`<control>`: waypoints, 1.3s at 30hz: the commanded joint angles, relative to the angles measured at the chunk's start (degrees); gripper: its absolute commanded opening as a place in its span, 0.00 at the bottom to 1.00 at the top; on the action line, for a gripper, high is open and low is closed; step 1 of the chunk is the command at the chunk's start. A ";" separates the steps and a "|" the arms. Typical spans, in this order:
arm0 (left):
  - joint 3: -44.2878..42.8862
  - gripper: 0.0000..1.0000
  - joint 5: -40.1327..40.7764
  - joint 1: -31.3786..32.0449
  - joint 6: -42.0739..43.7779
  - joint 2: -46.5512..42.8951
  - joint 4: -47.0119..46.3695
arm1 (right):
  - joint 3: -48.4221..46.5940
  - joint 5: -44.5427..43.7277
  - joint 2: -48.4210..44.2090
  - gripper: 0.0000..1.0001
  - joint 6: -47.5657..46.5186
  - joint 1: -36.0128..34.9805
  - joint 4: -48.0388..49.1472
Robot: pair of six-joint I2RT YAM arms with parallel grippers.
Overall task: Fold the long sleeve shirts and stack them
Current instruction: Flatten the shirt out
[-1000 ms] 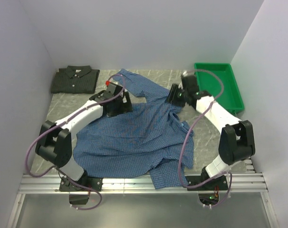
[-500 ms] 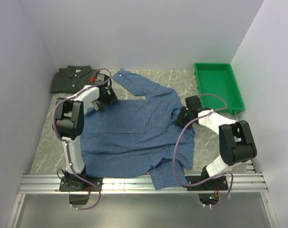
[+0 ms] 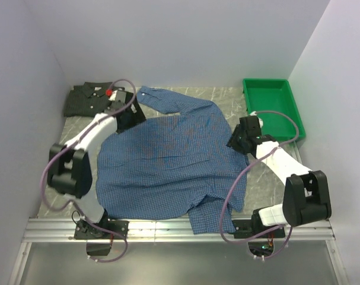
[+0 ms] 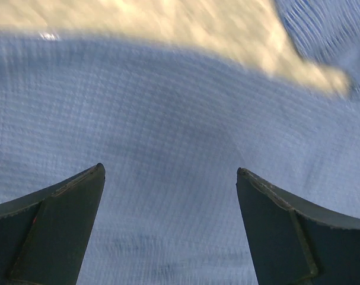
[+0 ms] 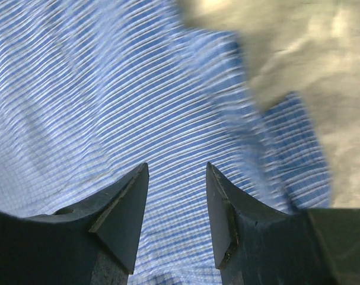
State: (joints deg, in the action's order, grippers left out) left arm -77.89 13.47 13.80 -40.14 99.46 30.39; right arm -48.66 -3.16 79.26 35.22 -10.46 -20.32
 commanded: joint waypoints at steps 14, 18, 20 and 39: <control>22.96 0.99 -0.64 7.82 -8.11 -5.07 -5.87 | -2.40 -4.31 7.91 0.52 0.73 -13.88 1.07; 20.24 0.99 -0.38 7.73 -7.76 1.06 -5.96 | -4.94 -5.19 13.01 0.59 -0.41 -14.15 0.36; 17.00 0.99 0.06 7.64 -7.24 3.62 -5.26 | -6.17 -5.80 15.99 0.62 -0.85 -14.15 0.45; -19.41 0.99 0.76 0.08 2.00 23.42 3.70 | -32.98 -5.72 32.89 0.73 -5.34 -7.30 -6.49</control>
State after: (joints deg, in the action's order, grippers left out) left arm -94.39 14.70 14.52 -40.84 123.50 31.94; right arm -78.13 -7.88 113.54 31.57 -18.33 -24.05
